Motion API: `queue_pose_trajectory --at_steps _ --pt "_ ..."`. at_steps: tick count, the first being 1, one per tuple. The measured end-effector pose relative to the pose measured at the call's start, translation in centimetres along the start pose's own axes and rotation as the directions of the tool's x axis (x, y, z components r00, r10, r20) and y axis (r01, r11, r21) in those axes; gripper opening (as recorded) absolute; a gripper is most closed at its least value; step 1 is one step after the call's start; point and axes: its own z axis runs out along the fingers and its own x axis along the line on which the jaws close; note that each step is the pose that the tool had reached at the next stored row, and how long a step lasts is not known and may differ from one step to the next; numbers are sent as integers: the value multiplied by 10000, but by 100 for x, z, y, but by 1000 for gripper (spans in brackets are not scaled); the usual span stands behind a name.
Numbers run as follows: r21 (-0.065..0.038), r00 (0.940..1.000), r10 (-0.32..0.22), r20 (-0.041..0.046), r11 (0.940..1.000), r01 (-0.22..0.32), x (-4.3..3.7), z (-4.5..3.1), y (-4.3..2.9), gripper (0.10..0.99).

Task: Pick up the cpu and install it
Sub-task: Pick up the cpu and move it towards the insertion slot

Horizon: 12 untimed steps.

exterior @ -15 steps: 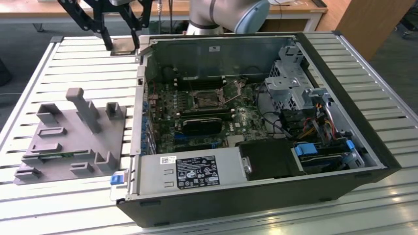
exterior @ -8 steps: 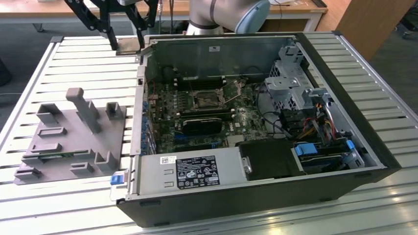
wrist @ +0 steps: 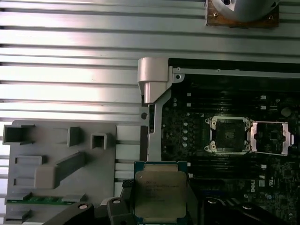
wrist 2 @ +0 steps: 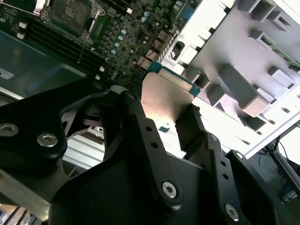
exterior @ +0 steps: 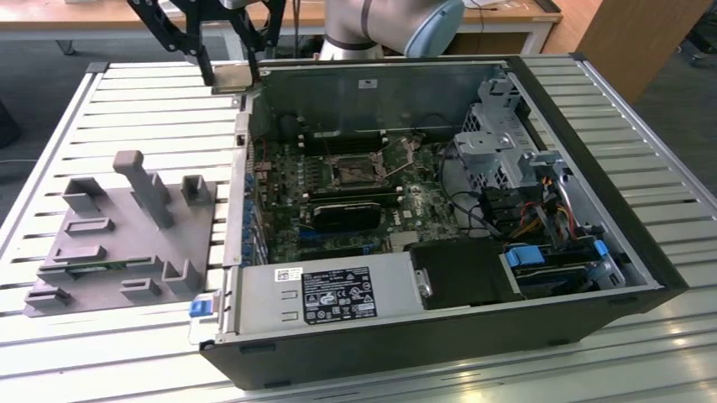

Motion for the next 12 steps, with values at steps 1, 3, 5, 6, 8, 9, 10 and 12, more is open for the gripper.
queue_pose_trajectory --at_steps 1,3,5,6,8,9,10,12 --pt "-1 10000 1 0 10000 -1 -16 1 1 537" --pt "0 10000 0 0 10000 0 -46 2 2 537" --pt "0 10000 0 0 10000 0 -75 3 4 537" --pt "0 10000 0 0 10000 0 -92 4 5 537" --pt "0 10000 -1 0 10000 1 -120 5 5 537" --pt "0 10000 0 0 10000 0 -132 5 6 537" --pt "0 10000 0 0 10000 0 -144 6 7 537" --pt "0 10000 0 0 10000 0 -168 7 8 537"
